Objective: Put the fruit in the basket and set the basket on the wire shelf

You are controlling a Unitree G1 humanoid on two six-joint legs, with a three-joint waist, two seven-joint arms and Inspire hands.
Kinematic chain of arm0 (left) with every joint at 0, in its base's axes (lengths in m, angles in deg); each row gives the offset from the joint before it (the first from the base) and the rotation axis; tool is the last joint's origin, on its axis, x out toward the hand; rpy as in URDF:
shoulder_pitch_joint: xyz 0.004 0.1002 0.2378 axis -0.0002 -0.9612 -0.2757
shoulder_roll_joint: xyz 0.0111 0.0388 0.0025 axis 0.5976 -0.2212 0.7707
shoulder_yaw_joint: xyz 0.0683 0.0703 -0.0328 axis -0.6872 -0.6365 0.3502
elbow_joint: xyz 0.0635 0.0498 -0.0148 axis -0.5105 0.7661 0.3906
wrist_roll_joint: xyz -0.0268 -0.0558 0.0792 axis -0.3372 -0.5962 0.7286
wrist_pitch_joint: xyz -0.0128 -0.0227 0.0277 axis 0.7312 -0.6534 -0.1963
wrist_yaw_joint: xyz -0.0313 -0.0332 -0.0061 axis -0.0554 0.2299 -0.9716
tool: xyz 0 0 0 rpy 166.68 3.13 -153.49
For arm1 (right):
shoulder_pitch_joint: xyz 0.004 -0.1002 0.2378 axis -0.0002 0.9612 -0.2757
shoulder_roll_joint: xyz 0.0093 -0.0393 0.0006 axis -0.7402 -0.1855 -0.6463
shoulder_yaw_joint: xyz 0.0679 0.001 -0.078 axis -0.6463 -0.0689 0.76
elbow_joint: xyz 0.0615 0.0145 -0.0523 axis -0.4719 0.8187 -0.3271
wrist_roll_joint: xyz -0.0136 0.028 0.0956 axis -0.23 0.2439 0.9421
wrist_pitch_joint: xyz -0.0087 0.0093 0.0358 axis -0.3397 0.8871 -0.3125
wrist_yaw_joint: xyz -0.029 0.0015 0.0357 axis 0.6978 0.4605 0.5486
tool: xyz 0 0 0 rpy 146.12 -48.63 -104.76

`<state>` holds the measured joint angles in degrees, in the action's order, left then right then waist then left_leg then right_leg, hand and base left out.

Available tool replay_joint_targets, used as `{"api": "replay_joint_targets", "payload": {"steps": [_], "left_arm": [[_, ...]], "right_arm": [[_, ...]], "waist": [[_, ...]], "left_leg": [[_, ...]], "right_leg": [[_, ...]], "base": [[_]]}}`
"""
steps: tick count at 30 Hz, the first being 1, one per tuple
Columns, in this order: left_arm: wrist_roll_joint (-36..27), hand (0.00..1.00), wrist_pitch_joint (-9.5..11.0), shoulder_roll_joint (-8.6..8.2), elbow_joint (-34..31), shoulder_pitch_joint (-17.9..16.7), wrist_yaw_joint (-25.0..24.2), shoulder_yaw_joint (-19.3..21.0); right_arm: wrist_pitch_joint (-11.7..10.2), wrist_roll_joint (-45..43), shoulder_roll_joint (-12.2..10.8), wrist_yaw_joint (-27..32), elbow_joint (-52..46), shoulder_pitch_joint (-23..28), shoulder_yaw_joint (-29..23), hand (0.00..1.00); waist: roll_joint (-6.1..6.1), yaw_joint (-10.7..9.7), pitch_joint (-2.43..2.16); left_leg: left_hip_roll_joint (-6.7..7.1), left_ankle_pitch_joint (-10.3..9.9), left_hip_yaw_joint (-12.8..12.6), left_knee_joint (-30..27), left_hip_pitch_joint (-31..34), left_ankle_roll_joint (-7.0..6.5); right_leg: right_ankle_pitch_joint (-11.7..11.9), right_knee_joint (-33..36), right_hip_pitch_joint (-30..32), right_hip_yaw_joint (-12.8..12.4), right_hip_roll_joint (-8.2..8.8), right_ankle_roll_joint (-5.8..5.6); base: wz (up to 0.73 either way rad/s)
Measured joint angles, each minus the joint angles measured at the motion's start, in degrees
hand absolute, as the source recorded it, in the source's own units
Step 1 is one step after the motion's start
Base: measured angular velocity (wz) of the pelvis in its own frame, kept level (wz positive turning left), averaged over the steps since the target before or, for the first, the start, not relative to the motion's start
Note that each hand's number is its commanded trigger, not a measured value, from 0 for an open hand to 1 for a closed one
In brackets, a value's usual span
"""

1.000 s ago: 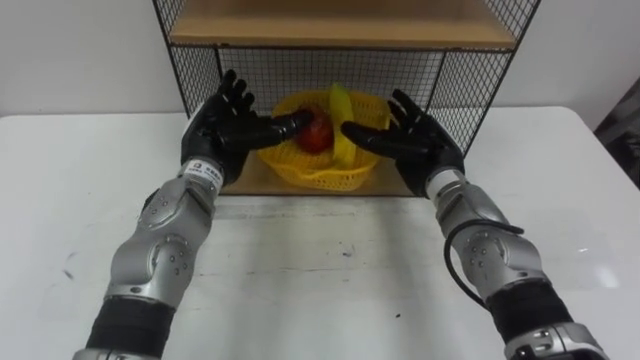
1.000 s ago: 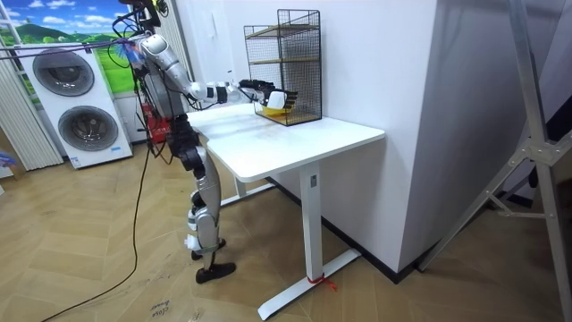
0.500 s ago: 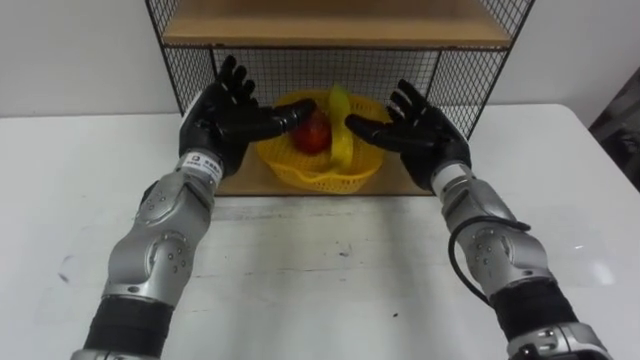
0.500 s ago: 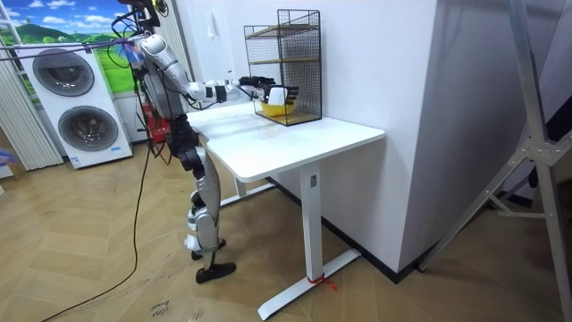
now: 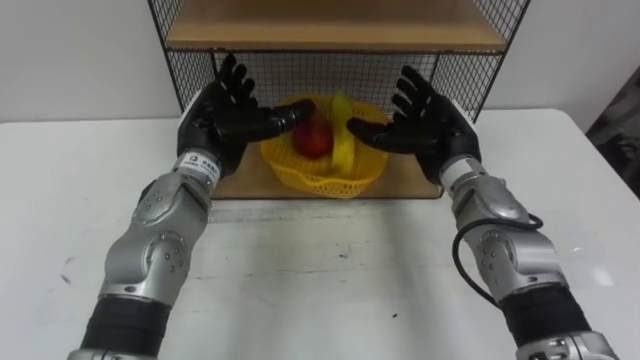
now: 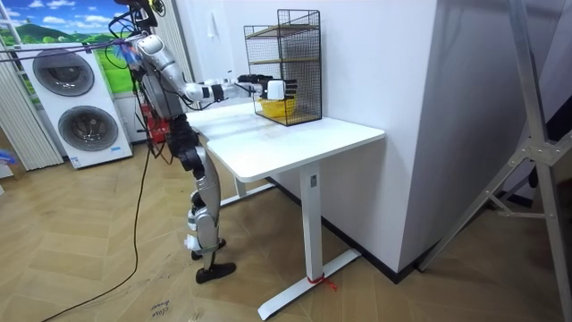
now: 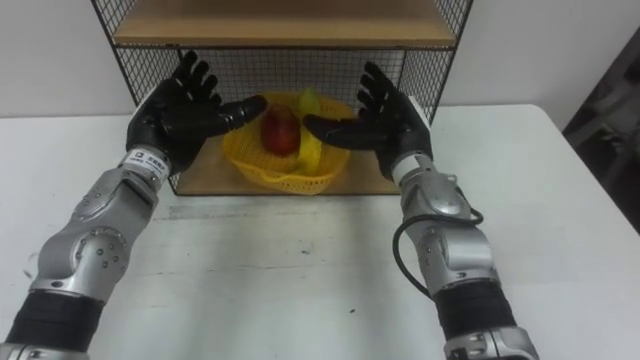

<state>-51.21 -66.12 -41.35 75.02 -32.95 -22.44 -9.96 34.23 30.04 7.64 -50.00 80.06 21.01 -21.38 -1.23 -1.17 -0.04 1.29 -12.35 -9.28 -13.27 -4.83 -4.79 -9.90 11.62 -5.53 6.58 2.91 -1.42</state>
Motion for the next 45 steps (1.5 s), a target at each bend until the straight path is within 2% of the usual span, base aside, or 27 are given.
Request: {"api": "replay_joint_targets", "payload": {"steps": [11,18,22,28,32,39,41,45], "left_arm": [[0.6,0.0,1.3,0.06,-1.9,-0.5,0.0,0.1],[6.8,0.0,1.9,0.27,-3.8,-2.8,-0.1,0.1],[11.5,0.0,2.0,0.15,-8.7,-6.3,-0.5,0.4],[13.6,0.0,2.3,0.45,-14.5,-11.2,-0.4,2.2],[15.2,0.0,3.4,1.27,-15.1,-13.7,-0.4,2.4],[15.8,0.0,3.4,1.7,-17.6,-18.2,-1.3,2.1],[15.8,0.0,3.6,1.78,-20.7,-21.2,-2.2,2.2],[16.5,0.0,4.2,1.78,-22.0,-24.5,-4.9,3.0]], "right_arm": [[-0.1,-3.4,0.1,0.4,-3.9,2.1,-0.3,0.0],[-0.5,-3.9,0.2,0.5,-10.5,6.7,-0.2,0.0],[-0.6,-3.8,0.6,-0.3,-12.6,8.9,-1.1,0.0],[-0.6,-3.4,1.8,-0.3,-16.2,11.0,-3.9,0.0],[-1.4,-3.9,2.5,-0.6,-19.7,15.2,-4.3,0.0],[-1.4,-5.7,2.5,-1.3,-23.7,19.2,-4.4,0.0],[-1.4,-5.9,2.5,-1.3,-26.7,20.6,-5.3,0.0],[-2.0,-6.0,2.2,-2.2,-31.5,24.6,-6.9,0.0]], "waist": [[0.43,0.0,0.04],[0.28,0.7,0.1],[0.02,0.4,0.0],[-0.1,0.3,-0.09],[-0.15,1.0,-0.11],[-0.14,1.0,-0.12],[-0.16,0.9,-0.13],[-0.25,1.5,-0.29]], "left_leg": [[-0.08,0.1,0.0,0.6,0.0,0.2],[-0.11,0.1,0.0,1.1,-1.2,0.23],[-0.09,0.1,0.0,1.5,-0.9,0.23],[-0.07,0.1,0.1,1.5,-0.9,0.24],[-0.08,0.1,0.1,1.5,-1.0,0.25],[-0.06,0.1,0.4,1.7,-0.9,0.27],[-0.08,0.1,0.4,1.8,-0.7,0.3],[-0.1,0.1,0.4,1.9,-0.8,0.31]], "right_leg": [[0.1,0.0,0.5,-0.5,-0.5,0.11],[0.1,0.0,-0.4,-0.3,-0.19,0.08],[0.1,0.1,-0.3,-0.1,-0.16,0.09],[0.1,0.1,-0.3,-0.1,-0.53,0.1],[0.1,0.0,-0.4,-0.2,-0.52,0.1],[0.1,0.0,0.2,-0.1,-0.58,0.09],[0.1,0.1,0.5,0.0,-0.6,0.09],[0.1,0.1,0.5,0.1,-0.61,0.09]], "base": [[-0.01],[-0.03],[0.0],[0.0],[0.0],[0.0],[0.0],[0.0]]}}
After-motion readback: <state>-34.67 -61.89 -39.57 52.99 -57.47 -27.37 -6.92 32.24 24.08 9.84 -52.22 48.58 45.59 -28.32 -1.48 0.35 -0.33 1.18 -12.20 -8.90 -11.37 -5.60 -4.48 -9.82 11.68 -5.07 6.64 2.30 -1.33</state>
